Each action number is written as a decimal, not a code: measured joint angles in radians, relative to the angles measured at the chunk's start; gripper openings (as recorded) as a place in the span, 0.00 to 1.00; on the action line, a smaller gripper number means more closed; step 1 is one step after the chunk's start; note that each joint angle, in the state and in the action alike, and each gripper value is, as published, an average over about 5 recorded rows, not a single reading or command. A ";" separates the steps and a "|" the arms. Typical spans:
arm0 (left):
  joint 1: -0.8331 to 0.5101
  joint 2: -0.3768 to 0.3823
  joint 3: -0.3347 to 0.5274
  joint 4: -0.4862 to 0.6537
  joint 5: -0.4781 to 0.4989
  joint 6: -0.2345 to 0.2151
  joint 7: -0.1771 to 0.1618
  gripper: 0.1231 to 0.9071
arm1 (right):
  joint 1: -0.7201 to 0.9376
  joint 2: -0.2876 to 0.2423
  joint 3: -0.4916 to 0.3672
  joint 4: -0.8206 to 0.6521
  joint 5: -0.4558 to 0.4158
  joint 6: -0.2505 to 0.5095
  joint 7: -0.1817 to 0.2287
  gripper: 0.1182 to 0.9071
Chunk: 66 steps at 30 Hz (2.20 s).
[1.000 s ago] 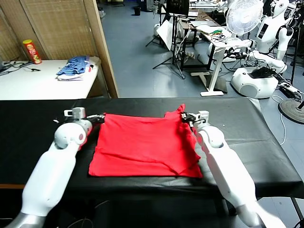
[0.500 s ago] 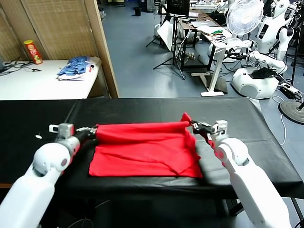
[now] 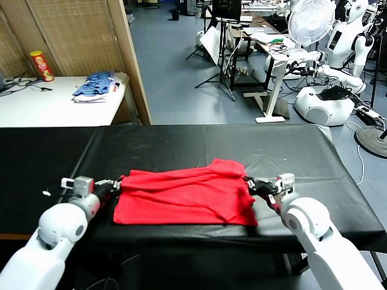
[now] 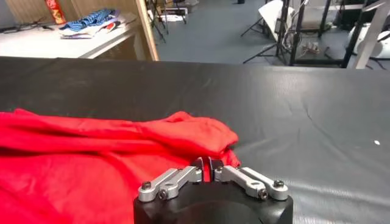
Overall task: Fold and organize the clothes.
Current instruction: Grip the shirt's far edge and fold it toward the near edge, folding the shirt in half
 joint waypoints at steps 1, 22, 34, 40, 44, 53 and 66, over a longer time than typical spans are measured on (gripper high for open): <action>0.000 -0.002 0.002 0.000 0.002 0.000 0.000 0.00 | 0.003 0.006 -0.004 -0.013 -0.008 0.012 -0.007 0.17; -0.009 -0.017 0.026 0.007 0.018 0.000 -0.002 0.00 | 0.085 0.060 -0.054 -0.184 -0.050 0.078 -0.061 0.63; -0.005 -0.017 0.027 -0.001 0.020 0.000 -0.005 0.00 | 0.109 0.066 -0.064 -0.211 -0.070 0.090 -0.078 0.24; -0.004 -0.020 0.029 -0.001 0.022 0.000 -0.005 0.00 | 0.117 0.064 -0.065 -0.217 -0.074 0.110 -0.094 0.05; -0.006 -0.021 0.029 -0.002 0.024 0.000 -0.005 0.00 | 0.116 0.061 -0.064 -0.216 -0.075 0.134 -0.105 0.00; -0.021 -0.021 0.028 -0.011 0.022 0.000 -0.008 0.00 | 0.076 0.035 -0.031 -0.145 -0.068 0.148 -0.102 0.00; -0.038 -0.015 0.004 -0.019 0.034 0.000 -0.037 0.00 | -0.064 0.005 0.088 0.066 -0.023 0.125 -0.091 0.00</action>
